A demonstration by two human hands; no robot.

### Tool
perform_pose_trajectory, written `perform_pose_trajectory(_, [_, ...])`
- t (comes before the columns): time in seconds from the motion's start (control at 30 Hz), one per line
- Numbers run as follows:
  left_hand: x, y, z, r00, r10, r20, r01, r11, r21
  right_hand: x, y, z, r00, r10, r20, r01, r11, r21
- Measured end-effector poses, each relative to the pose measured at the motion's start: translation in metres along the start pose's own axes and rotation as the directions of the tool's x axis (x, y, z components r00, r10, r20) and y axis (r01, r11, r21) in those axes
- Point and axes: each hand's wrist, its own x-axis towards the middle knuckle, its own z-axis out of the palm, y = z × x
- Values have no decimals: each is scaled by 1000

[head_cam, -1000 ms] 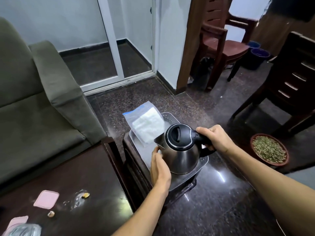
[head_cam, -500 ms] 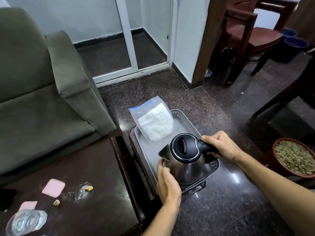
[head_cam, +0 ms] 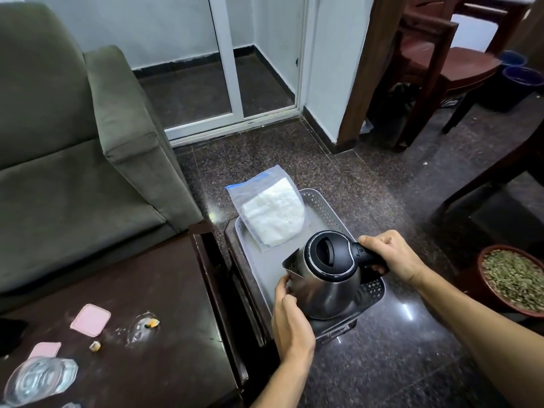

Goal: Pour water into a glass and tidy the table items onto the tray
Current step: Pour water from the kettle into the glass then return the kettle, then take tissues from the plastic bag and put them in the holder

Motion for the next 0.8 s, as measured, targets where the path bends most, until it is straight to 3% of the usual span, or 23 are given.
perform_pose_trajectory(0.23, [2, 3, -13, 999, 28, 46, -34, 987, 158, -6, -5, 1, 989, -151, -2, 151, 988, 7])
perform_pose_trajectory(0.33, [5, 15, -23, 998, 38, 46, -47, 978, 204, -3, -6, -7, 955, -231, -188, 224, 973, -57])
perform_pose_trajectory(0.43, [14, 36, -42, 996, 85, -20, -81, 984, 160, 2, -33, -3, 833, -316, -455, 286, 949, -135])
perform_pose_trajectory(0.5, [23, 58, -64, 983, 142, -117, -123, 980, 159, 6, -72, 22, 764, -363, -534, 325, 931, -168])
perform_pose_trajectory(0.67, [43, 115, -148, 928, 247, -279, -217, 967, 133, -3, -182, 166, 672, -569, -473, 527, 817, -234])
perform_pose_trajectory(0.8, [48, 140, -232, 891, 279, -357, -223, 956, 191, -25, -239, 298, 803, -543, -247, 545, 836, -65])
